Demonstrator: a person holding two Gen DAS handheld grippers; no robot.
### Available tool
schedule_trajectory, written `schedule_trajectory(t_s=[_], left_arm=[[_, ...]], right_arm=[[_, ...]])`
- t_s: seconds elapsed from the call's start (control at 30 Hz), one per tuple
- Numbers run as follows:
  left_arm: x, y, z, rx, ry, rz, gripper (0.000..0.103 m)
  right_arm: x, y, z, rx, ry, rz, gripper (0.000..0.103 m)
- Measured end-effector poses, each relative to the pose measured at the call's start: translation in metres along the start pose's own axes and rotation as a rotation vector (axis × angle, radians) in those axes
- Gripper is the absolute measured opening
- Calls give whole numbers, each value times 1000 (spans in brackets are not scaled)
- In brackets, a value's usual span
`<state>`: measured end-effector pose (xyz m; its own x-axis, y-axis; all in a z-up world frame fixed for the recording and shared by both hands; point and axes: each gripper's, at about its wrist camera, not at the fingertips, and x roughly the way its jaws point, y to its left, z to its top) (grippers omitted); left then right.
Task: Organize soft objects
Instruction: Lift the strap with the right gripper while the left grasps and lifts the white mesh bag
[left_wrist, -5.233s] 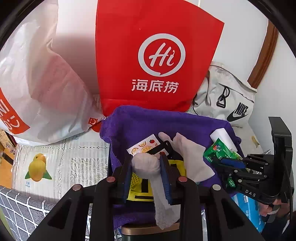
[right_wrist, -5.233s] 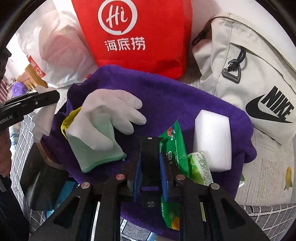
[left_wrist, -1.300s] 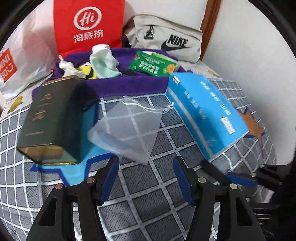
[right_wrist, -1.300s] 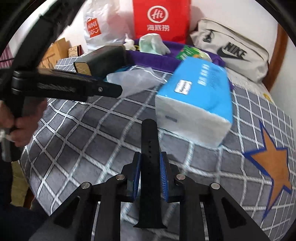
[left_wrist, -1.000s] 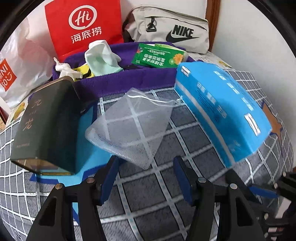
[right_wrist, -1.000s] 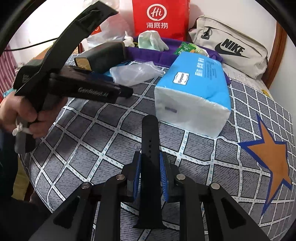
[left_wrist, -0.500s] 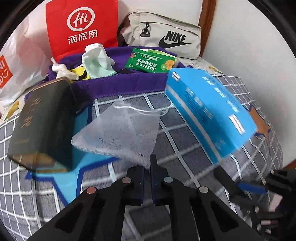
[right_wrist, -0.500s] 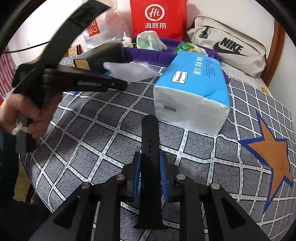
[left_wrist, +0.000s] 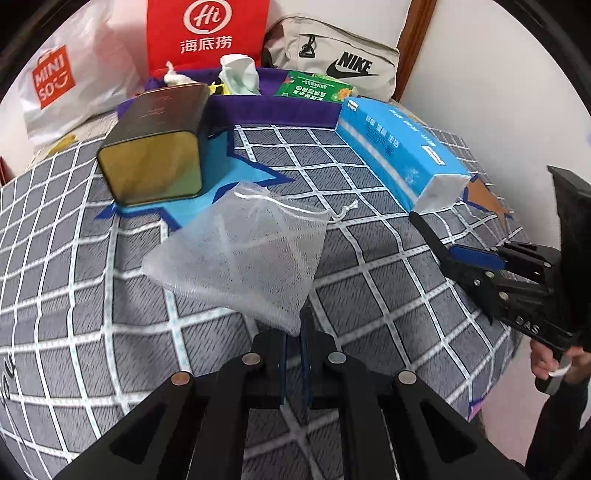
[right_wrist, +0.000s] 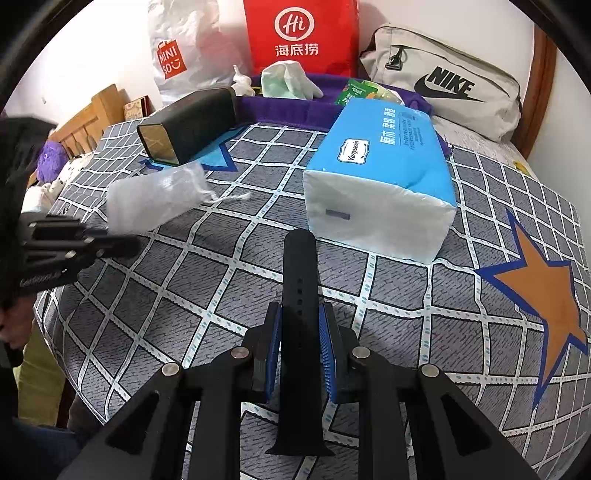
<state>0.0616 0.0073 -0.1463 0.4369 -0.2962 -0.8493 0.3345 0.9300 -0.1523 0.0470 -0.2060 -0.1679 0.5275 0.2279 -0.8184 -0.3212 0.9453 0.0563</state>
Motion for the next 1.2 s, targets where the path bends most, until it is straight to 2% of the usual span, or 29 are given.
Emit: schedule_trajectory(t_s=[0.03, 0.07, 0.1, 0.17, 0.3, 0.4, 0.57, 0.7, 0.77, 0.87, 1.03, 1.07, 1.2], left_arm=[[-2, 2, 0, -11, -6, -6, 14], [-4, 6, 0, -24, -10, -14, 26], [-5, 8, 1, -30, -10, -13, 42], [-7, 11, 4, -34, -22, 16, 57], [-9, 14, 12, 1, -42, 29, 60], [-6, 19, 18, 24, -41, 76, 61], [-6, 37, 22, 19, -44, 114, 61], [-6, 49, 27, -49, -57, 55, 62], [2, 45, 34, -46, -59, 37, 69], [19, 37, 43, -46, -41, 89, 70], [29, 24, 47, -47, -45, 91, 80], [30, 22, 48, -47, -43, 93, 85], [42, 6, 50, 8, -14, 171, 96]], right_arm=[[0, 0, 0, 2, 1, 1, 21], [1, 0, 0, 2, 2, 0, 21], [1, 1, 0, 1, 3, -1, 21], [0, 0, 0, 3, 3, -1, 21], [0, 0, -1, 5, 4, 2, 21], [1, 0, 0, 5, 7, 3, 21], [1, 1, 1, -7, 15, -1, 21], [2, 1, 1, -1, 17, 1, 22], [3, 1, 3, -1, 16, 7, 30], [5, 5, 4, -10, 21, 29, 43], [5, 11, 2, -46, 21, 20, 47], [5, 10, 2, -42, 21, 26, 49], [6, 11, 4, -32, 23, 49, 58]])
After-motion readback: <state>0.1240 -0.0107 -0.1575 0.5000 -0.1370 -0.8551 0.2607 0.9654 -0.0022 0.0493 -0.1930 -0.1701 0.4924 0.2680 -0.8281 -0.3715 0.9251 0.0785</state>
